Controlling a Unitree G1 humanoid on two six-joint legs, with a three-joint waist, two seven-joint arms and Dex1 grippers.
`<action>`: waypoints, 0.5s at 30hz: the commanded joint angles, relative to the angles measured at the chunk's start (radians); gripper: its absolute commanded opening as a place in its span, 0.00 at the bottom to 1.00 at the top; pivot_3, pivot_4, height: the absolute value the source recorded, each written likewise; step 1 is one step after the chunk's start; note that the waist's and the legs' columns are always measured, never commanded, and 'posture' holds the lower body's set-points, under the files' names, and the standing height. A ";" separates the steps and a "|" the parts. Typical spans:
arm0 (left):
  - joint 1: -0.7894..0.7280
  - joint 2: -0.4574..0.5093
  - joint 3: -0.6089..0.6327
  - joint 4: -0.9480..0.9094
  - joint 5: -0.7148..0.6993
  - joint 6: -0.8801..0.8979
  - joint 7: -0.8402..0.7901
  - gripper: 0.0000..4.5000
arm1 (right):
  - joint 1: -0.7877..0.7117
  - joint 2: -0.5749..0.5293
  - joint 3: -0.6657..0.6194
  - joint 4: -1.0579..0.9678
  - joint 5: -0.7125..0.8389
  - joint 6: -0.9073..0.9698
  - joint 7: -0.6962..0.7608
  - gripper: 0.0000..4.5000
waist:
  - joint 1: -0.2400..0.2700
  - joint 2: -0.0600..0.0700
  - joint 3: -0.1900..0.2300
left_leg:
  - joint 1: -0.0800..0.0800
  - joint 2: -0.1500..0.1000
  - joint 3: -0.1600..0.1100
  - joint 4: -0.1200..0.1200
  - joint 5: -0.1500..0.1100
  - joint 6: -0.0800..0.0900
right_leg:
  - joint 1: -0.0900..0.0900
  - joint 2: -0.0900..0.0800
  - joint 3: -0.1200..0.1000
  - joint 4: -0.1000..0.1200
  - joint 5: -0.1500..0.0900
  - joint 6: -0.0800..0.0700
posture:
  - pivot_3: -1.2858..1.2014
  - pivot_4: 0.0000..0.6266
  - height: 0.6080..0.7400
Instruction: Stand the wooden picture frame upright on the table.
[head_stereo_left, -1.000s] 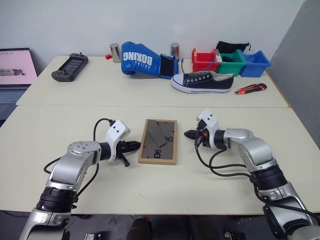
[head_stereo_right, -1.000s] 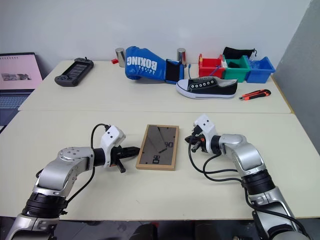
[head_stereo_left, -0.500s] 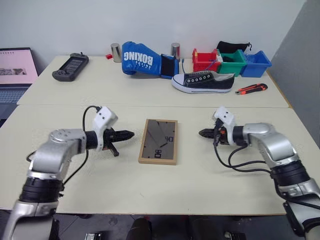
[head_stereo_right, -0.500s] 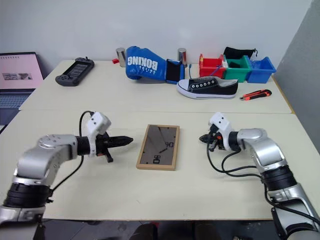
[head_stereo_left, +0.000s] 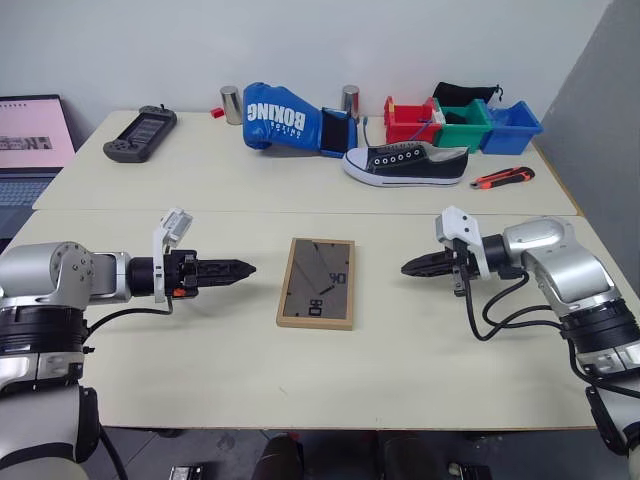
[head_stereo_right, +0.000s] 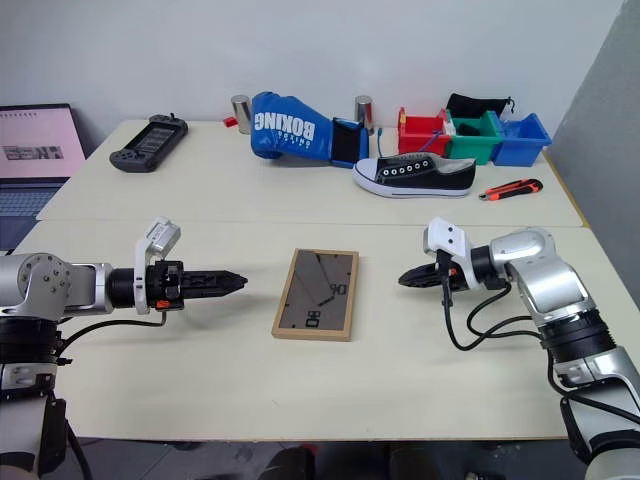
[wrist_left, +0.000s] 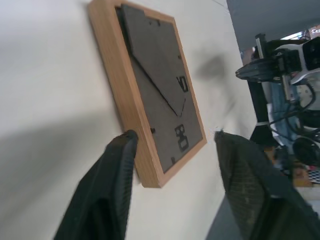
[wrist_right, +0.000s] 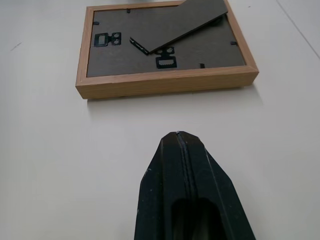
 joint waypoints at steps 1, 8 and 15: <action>-0.013 0.011 -0.045 -0.008 -0.025 0.008 -0.048 0.81 | -0.028 0.009 0.003 0.004 -0.017 -0.018 0.011 0.00 | 0.001 0.000 0.000 | 0.000 0.000 0.000 0.000 0.000 0.000 | 0.000 0.000 0.000 0.000 0.000 0.000 | 0.52 0.24 1.00; -0.016 -0.008 -0.085 0.027 -0.008 -0.027 -0.078 1.00 | -0.020 0.006 0.017 0.038 -0.060 -0.059 0.029 0.00 | 0.002 0.000 0.000 | 0.000 0.000 0.000 0.000 0.000 0.000 | 0.000 0.000 0.000 0.000 0.000 0.000 | 0.52 0.24 1.00; -0.002 -0.083 -0.112 0.032 0.002 -0.073 -0.057 1.00 | -0.042 0.087 0.060 0.158 -0.148 -0.152 -0.028 0.00 | 0.001 0.000 0.000 | 0.000 0.000 0.000 0.000 0.000 0.000 | 0.000 0.000 0.000 0.001 0.000 0.000 | 0.52 0.24 1.00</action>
